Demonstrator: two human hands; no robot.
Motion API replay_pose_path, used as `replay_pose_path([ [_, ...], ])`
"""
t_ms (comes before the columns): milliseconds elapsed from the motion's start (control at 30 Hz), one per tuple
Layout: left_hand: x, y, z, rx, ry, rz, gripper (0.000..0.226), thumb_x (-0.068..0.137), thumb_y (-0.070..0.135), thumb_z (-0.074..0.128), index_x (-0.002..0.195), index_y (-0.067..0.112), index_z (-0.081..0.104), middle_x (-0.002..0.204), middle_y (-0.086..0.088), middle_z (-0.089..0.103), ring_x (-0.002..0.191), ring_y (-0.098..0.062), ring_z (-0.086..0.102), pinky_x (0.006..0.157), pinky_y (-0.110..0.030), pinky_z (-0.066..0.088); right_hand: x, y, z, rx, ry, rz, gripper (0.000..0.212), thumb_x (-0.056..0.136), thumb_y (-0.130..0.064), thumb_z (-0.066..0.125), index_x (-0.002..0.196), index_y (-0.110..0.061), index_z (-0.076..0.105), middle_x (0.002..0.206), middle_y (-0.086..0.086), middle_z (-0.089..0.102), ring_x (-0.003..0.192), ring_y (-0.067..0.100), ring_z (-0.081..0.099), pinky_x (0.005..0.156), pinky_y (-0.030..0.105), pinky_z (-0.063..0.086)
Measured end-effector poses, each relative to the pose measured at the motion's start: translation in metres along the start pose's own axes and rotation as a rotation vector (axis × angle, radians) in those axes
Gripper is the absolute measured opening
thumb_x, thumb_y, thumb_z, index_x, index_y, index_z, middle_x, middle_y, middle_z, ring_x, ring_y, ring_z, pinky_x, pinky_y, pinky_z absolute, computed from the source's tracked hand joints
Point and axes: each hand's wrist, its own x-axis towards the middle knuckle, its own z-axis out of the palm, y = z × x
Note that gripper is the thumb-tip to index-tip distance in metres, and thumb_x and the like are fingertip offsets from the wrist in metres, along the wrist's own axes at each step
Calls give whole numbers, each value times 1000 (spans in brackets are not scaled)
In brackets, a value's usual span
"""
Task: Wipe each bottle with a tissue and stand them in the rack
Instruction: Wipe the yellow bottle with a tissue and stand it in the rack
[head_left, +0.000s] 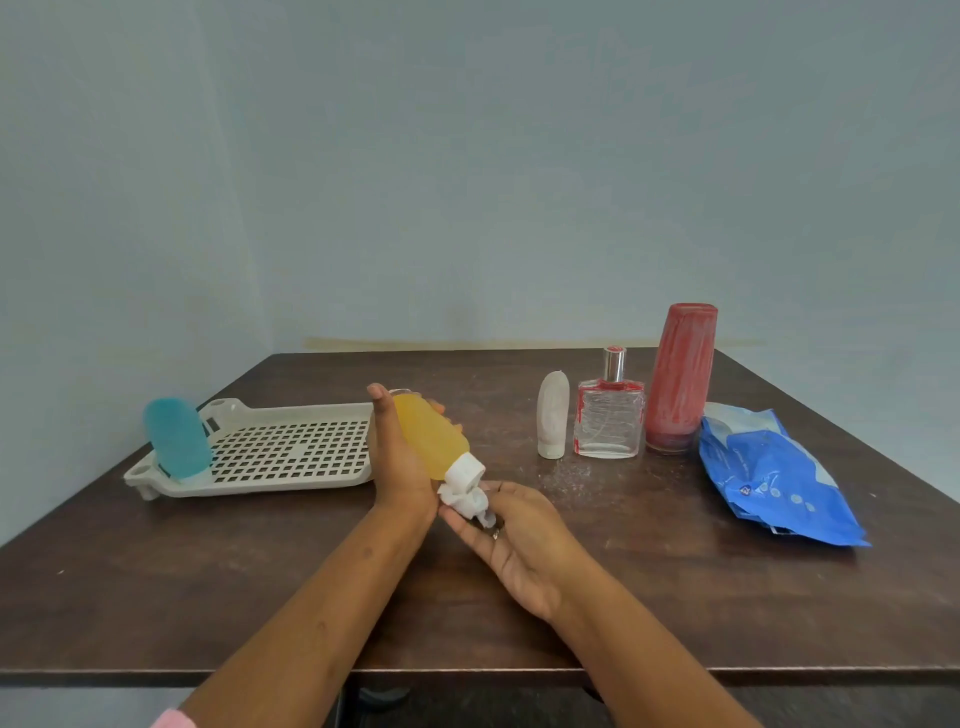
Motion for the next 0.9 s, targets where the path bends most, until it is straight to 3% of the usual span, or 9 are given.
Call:
replay_pose_path([
  [67, 2, 1, -1, 14, 51, 51, 79, 61, 76, 54, 101, 9, 56, 78, -9, 62, 61, -22, 64, 53, -29, 53, -1, 1, -1, 1, 19, -40, 23, 90, 13, 42, 110, 12, 53, 108, 23, 65, 92, 23, 67, 69, 26, 58],
  [200, 4, 3, -2, 45, 89, 126, 53, 72, 67, 51, 89, 17, 52, 80, -10, 62, 67, -27, 62, 62, -37, 54, -2, 4, -2, -107, 82, -192, 11, 87, 9, 55, 97, 4, 56, 100, 18, 67, 85, 18, 70, 71, 22, 57],
  [367, 3, 0, -1, 143, 53, 218, 51, 85, 64, 51, 90, 13, 50, 69, -3, 63, 56, -18, 62, 53, -32, 54, 3, 2, -4, -155, 205, -355, 7, 85, -1, 63, 90, 0, 58, 93, 14, 66, 80, 16, 67, 66, 19, 55],
  [633, 2, 1, -3, 172, 84, 229, 56, 76, 60, 49, 98, 9, 50, 68, -2, 63, 53, -14, 63, 52, -29, 54, -2, 4, -5, -191, 109, -249, 7, 86, 1, 62, 88, -2, 56, 105, 19, 64, 94, 25, 67, 73, 24, 57],
  [767, 6, 2, -7, 198, 95, 198, 50, 75, 62, 49, 93, 16, 51, 71, -3, 64, 55, -15, 63, 58, -33, 54, -9, 2, -6, -229, -24, -202, 8, 84, 2, 63, 84, -4, 58, 98, 16, 67, 85, 19, 69, 67, 23, 55],
  [900, 5, -1, -6, 222, 73, 198, 48, 75, 62, 50, 89, 16, 53, 65, -2, 63, 52, -15, 62, 58, -33, 53, -4, -2, -10, -145, 80, -361, 16, 87, 8, 56, 95, -5, 59, 99, 13, 65, 87, 20, 67, 67, 24, 56],
])
